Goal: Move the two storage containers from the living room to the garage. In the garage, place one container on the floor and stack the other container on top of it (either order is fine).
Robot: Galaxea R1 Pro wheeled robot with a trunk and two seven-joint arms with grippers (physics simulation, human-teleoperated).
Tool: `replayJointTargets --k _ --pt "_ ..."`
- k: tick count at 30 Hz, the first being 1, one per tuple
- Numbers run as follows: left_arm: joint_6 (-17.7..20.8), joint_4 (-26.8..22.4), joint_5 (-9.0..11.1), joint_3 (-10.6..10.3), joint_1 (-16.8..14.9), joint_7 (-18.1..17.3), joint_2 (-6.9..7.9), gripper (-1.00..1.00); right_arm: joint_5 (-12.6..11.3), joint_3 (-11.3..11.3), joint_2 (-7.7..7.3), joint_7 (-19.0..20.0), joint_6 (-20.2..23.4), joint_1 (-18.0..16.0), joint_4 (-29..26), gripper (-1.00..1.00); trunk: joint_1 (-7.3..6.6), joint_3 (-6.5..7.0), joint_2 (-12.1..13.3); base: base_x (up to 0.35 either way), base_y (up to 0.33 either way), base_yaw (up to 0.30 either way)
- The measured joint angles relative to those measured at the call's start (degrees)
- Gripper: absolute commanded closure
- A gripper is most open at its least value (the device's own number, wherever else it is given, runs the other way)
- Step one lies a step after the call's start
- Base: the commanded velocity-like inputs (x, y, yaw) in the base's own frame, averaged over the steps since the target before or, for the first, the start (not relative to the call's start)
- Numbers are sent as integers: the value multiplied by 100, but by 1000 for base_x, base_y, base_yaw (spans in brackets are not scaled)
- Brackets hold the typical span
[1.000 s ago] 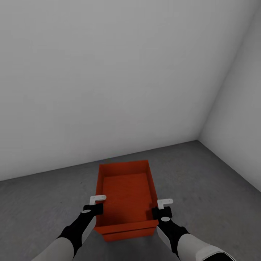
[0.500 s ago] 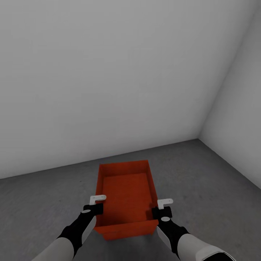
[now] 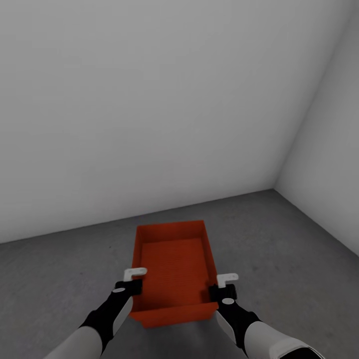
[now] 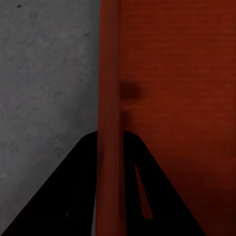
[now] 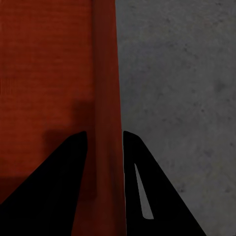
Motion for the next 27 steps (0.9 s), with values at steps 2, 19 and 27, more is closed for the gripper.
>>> replayJointTargets --k 2,19,27 --pt "103 -71 -64 -20 -10 123 -54 100 -8 -81 -47 129 -8 1 2 100 42 -34 -81 0 0 0" --pt "283 -191 -135 -19 -12 212 -98 100 -38 -133 -75 189 -11 -2 10 100 86 -71 -164 0 0 0" --pt "282 -191 -135 -20 -12 215 -98 100 -44 -128 -75 189 -15 -2 11 100 86 -71 -164 0 0 0"
